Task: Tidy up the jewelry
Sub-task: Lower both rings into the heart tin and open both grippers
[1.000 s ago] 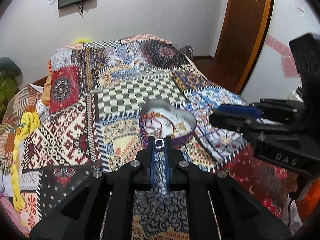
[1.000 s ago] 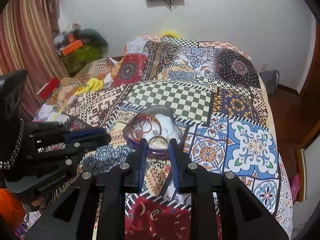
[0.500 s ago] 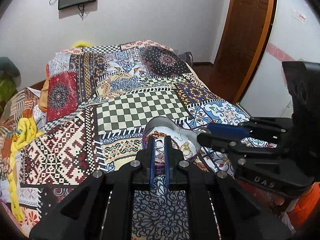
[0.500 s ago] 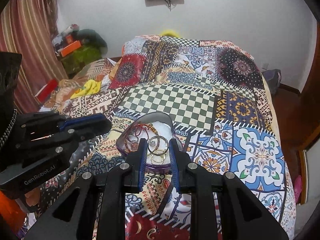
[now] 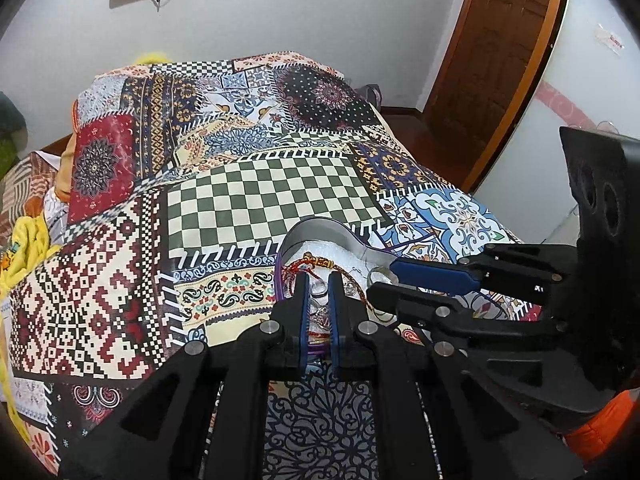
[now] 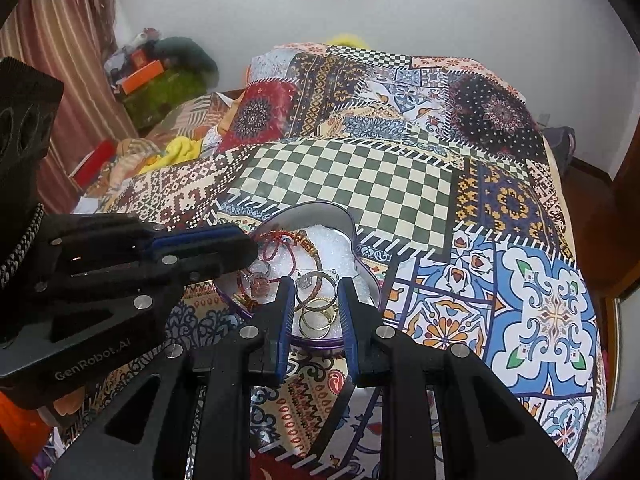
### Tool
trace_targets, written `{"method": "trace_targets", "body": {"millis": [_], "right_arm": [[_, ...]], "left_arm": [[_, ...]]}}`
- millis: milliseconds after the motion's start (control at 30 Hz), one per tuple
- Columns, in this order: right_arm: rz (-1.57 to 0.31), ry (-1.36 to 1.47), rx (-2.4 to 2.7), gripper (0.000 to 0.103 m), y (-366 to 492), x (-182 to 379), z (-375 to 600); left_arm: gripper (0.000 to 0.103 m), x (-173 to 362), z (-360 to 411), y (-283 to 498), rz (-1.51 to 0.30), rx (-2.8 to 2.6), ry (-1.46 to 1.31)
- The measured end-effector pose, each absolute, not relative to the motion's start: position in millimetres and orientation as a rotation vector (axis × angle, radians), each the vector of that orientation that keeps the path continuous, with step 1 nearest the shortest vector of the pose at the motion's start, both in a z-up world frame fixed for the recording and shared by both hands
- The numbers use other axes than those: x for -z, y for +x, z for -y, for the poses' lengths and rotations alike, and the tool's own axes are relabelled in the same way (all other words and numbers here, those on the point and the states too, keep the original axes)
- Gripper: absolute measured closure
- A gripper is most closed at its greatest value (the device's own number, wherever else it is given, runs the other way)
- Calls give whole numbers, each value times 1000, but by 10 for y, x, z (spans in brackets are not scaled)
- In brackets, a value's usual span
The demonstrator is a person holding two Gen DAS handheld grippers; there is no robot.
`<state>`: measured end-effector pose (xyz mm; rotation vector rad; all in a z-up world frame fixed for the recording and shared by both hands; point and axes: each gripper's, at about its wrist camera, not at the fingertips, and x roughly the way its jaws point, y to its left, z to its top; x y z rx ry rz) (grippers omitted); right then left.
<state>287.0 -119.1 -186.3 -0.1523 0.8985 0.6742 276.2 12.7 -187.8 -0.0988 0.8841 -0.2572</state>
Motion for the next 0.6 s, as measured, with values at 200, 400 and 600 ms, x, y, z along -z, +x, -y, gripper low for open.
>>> {"method": "trace_targets", "body": {"millis": [200,400,600], "right_arm": [[-905,-170,-687,83,2870,1880,1152],[-907,-206,-667,83,2853,1882,1115],[-900,-206,-658,79,2832,1829,1118]], "left_arm": [[96,1866,-138,2766,-885,258,-103],[95,1780,-167,2704,-864,230,-98],[93,1681,-258,2643,-840,207,-121]]}}
